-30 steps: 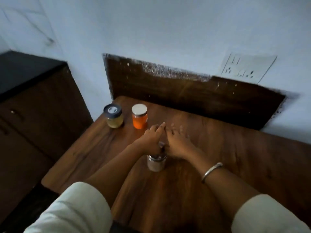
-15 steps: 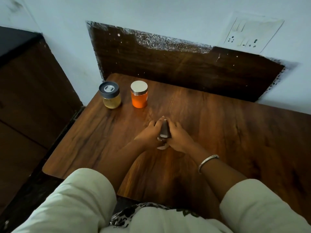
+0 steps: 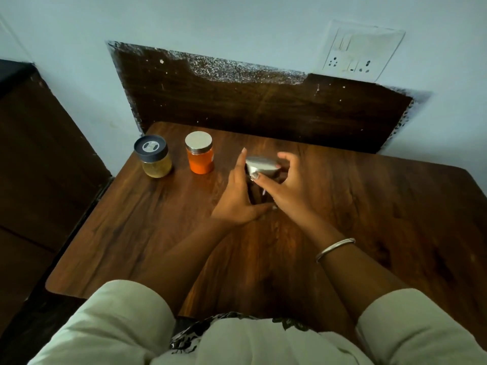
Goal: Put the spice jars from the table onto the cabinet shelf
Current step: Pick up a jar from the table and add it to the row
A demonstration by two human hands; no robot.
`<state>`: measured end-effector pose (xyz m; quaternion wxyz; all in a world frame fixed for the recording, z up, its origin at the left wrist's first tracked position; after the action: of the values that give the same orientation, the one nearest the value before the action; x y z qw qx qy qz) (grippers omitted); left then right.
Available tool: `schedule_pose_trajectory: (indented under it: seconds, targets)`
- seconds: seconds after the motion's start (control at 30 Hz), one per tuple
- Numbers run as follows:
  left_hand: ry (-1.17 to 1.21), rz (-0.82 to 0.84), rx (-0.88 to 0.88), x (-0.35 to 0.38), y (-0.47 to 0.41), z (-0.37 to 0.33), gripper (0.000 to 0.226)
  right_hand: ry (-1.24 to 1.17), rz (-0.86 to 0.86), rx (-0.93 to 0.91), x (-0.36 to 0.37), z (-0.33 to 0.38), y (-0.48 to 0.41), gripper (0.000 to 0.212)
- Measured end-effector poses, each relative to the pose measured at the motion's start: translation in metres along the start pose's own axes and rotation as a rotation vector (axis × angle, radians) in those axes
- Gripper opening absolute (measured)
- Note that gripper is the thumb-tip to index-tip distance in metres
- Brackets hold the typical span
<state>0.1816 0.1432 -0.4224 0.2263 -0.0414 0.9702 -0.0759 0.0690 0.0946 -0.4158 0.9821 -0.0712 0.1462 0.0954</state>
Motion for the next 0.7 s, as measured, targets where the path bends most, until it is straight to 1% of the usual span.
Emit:
schedule_pose_trajectory:
  seconds: [0.07, 0.13, 0.27, 0.37, 0.4, 0.43, 0.53, 0.57, 0.6, 0.63, 0.67, 0.7]
  targets:
    - [0.088, -0.037, -0.01, 0.003, -0.002, -0.01, 0.122, 0.019, -0.009, -0.093, -0.007, 0.018, -0.001, 0.067]
    - [0.203, -0.064, -0.026, 0.001, -0.003, -0.017, 0.118, 0.012, 0.023, -0.138, -0.014, 0.027, -0.001, 0.065]
    - [0.445, -0.076, -0.074, 0.005, -0.008, -0.028, 0.108, -0.168, 0.153, -0.036, -0.027, 0.02, 0.003, 0.069]
    - [0.533, -0.045, -0.102, 0.017, -0.011, -0.039, 0.098, -0.329, 0.289, 0.07, -0.025, 0.012, 0.011, 0.049]
    - [0.549, -0.025, -0.11, 0.022, -0.012, -0.042, 0.096, -0.356, 0.302, 0.096, -0.026, 0.009, 0.013, 0.043]
    - [0.547, -0.002, -0.12, 0.025, -0.011, -0.043, 0.095, -0.361, 0.289, 0.106, -0.027, 0.009, 0.014, 0.043]
    - [0.444, 0.043, -0.105, 0.037, -0.01, -0.051, 0.091, -0.332, 0.204, 0.081, -0.047, 0.01, 0.015, 0.061]
    - [0.428, 0.053, -0.102, 0.042, -0.009, -0.053, 0.091, -0.321, 0.181, 0.067, -0.053, 0.011, 0.015, 0.063]
    - [0.423, 0.063, -0.109, 0.046, -0.008, -0.054, 0.093, -0.305, 0.159, 0.041, -0.058, 0.013, 0.014, 0.06]
    - [0.421, 0.067, -0.116, 0.05, -0.007, -0.056, 0.099, -0.292, 0.152, 0.007, -0.062, 0.015, 0.013, 0.052]
    - [0.42, 0.061, -0.12, 0.052, -0.007, -0.058, 0.105, -0.285, 0.163, -0.019, -0.064, 0.017, 0.013, 0.044]
    - [0.42, 0.049, -0.118, 0.053, -0.006, -0.061, 0.11, -0.285, 0.178, -0.032, -0.066, 0.019, 0.013, 0.041]
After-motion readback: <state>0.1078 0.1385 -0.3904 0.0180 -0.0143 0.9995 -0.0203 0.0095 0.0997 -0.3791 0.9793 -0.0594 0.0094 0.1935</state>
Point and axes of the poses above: each hand's wrist, its own y-axis away from the middle knuckle, its own x-axis out of the palm, z = x × y, the point moved 10 cm from there along -y, towards the middle knuckle
